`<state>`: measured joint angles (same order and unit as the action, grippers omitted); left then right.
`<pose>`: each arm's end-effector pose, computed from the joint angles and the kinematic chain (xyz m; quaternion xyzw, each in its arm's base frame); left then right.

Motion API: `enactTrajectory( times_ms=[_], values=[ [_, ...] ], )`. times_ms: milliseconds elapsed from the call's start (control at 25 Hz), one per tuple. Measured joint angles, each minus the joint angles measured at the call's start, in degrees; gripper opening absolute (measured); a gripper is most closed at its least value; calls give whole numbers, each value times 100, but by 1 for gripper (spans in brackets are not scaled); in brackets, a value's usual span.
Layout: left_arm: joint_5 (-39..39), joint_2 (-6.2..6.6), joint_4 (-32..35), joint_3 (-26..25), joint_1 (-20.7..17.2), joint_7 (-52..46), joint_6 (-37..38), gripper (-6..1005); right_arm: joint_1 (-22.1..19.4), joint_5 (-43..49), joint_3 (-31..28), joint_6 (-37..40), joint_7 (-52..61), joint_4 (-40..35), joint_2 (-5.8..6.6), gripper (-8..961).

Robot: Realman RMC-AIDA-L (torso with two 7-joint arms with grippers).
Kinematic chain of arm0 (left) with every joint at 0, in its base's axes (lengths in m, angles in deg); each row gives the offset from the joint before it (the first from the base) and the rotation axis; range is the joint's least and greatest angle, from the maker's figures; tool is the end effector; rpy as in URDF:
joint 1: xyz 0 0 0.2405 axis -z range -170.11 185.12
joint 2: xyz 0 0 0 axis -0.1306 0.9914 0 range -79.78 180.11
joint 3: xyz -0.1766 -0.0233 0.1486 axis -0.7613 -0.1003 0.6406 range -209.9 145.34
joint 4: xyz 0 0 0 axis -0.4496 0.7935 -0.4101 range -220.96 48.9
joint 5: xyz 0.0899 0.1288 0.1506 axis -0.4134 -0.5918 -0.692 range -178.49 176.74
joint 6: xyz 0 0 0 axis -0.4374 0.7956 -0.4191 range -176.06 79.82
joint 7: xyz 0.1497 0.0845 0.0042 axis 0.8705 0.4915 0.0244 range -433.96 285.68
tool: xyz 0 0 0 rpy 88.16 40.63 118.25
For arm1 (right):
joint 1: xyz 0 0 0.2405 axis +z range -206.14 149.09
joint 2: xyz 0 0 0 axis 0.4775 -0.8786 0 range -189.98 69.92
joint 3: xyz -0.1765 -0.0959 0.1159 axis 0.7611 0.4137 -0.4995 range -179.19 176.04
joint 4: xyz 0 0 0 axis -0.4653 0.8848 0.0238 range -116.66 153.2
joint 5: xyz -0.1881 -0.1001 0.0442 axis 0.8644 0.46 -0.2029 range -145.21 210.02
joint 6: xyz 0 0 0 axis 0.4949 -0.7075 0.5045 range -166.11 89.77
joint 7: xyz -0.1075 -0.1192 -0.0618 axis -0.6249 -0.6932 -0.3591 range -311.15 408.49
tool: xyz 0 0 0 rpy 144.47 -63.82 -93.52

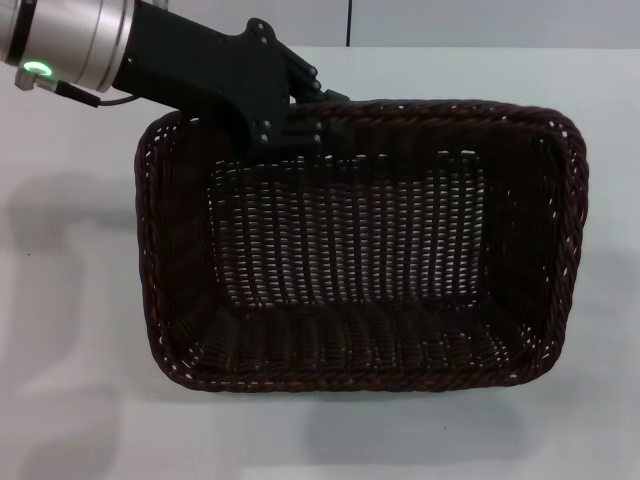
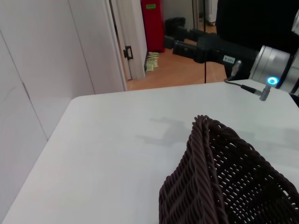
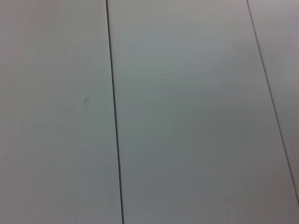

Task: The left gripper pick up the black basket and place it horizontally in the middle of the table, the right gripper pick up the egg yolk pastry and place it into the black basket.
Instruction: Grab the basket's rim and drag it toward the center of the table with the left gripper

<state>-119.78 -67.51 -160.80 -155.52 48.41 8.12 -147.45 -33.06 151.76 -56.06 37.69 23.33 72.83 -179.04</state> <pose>-0.0873 0.3620 0.0413 -0.9917 0.0417 -0.0894 0.0820 0.2831 0.2737 0.0592 -0.4606 0.2192 0.3206 0.7981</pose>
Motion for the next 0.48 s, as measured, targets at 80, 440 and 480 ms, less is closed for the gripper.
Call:
enactTrajectory(
  times_ms=[80, 440, 480],
  values=[
    [-27, 4, 11, 2, -11, 21, 10, 248, 0, 0, 0, 0, 0, 0, 0, 784],
    [-241, 30, 31, -33, -44, 76, 83, 261, 6, 8, 11, 0, 0, 22, 0, 784],
    [-271, 25, 36, -34, -45, 76, 99, 263, 9, 10, 13, -1, -1, 24, 0, 784]
  ],
)
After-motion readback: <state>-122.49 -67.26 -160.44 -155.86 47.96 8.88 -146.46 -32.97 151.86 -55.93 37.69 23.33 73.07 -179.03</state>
